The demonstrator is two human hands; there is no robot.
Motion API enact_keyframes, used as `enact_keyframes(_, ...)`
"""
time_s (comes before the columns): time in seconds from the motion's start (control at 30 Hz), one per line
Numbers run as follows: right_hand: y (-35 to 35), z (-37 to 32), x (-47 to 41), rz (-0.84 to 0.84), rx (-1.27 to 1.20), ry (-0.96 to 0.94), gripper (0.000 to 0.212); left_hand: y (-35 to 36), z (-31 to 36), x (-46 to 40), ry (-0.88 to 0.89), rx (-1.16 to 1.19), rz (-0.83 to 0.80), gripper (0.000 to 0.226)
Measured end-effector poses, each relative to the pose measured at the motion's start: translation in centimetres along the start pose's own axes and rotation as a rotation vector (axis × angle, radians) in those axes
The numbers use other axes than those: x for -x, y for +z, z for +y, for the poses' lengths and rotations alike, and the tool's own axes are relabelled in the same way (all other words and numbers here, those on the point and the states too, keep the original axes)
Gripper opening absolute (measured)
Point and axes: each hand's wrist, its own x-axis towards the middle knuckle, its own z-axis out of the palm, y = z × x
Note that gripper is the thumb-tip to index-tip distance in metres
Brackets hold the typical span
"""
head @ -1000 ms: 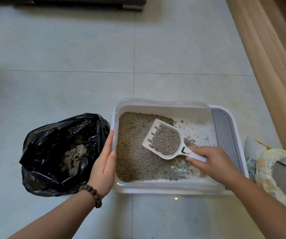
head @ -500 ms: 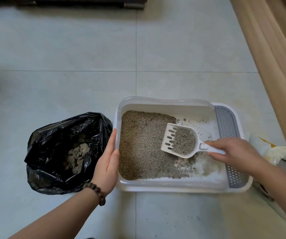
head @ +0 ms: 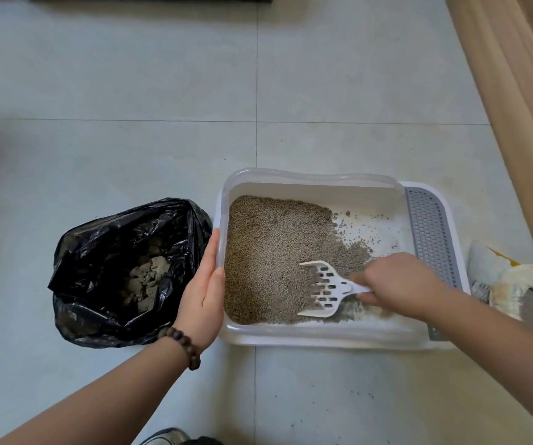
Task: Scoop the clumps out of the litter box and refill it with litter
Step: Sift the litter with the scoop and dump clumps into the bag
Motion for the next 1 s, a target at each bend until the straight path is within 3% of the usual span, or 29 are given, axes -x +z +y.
enact_keyframes(0.23,-1.5,-6.2,-4.1,0.032,-0.096,-0.069,0.019,0.2,0.4,0.1,-0.02,0.022,-0.009,0.055)
enact_keyframes(0.47,0.1,-5.0,-5.5,0.033,-0.529,-0.105,0.01,0.2,0.4,0.0,-0.031,0.049,-0.016,0.058)
enact_keyframes(0.7,1.2,-4.1,-6.1,0.082,-0.82,-0.131,0.026,0.0,0.2,0.0,-0.031,0.07,-0.019,0.054)
enact_keyframes(1.0,2.2,-3.3,-5.3,0.138,-0.975,-0.094,0.03,0.0,-0.1,-0.1,-0.026,0.063,-0.026,0.054)
